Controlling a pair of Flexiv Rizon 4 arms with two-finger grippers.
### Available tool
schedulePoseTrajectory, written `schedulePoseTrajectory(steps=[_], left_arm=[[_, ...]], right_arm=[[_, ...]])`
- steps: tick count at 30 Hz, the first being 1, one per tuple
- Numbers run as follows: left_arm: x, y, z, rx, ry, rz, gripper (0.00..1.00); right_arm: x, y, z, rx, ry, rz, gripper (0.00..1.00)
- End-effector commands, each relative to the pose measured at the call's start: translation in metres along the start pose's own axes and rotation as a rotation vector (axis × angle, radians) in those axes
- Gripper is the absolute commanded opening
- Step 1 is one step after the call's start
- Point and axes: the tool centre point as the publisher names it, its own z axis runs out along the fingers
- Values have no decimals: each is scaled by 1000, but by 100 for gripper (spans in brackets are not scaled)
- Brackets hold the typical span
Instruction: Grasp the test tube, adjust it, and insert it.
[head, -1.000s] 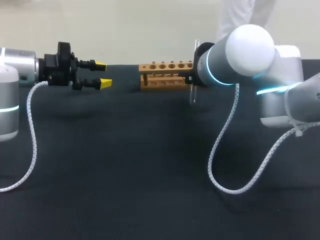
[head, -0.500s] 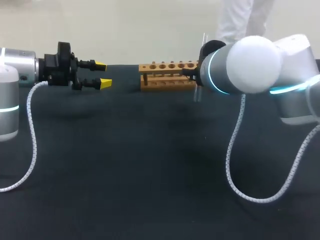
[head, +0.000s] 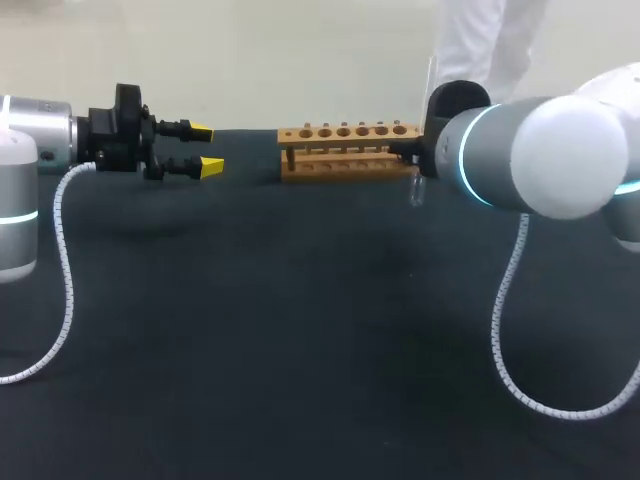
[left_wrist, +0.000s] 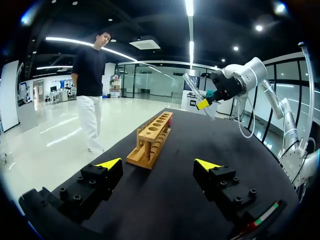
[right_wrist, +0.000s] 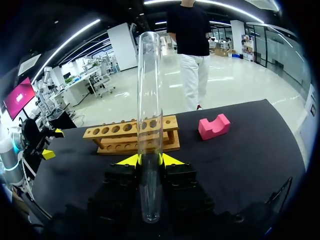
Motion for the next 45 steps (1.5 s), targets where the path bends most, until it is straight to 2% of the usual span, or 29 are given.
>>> schedulePoseTrajectory(steps=[1,8,10,45], left_arm=[[1,2,1,3,-3,2,100],[1,2,1,3,-3,2,100],[1,2,1,3,-3,2,100],[1,2,1,3,-3,2,100]], right_arm=[[0,-6,-10,-10,-7,-4,0],[0,-6,-11,-12,-8,-6,0],[-1,-11,-12,-41,-17,23,0],[-1,-11,-12,-41,-17,23,0]])
